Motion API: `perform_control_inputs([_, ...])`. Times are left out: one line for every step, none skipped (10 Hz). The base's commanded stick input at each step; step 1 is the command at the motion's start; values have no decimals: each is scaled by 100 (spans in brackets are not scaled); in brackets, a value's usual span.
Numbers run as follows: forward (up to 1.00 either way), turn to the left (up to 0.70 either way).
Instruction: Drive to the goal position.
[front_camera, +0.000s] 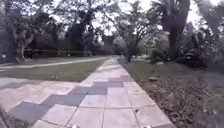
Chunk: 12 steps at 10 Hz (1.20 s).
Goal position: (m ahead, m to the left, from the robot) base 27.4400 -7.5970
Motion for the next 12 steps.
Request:
perform_control_inputs([70, 0])
perform_control_inputs([70, 0])
perform_control_inputs([70, 0])
perform_control_inputs([70, 0])
perform_control_inputs([70, 0])
perform_control_inputs([70, 0])
perform_control_inputs([70, 0])
perform_control_inputs([70, 0])
perform_control_inputs([70, 0])
perform_control_inputs([70, 0])
perform_control_inputs([70, 0])
perform_control_inputs([70, 0])
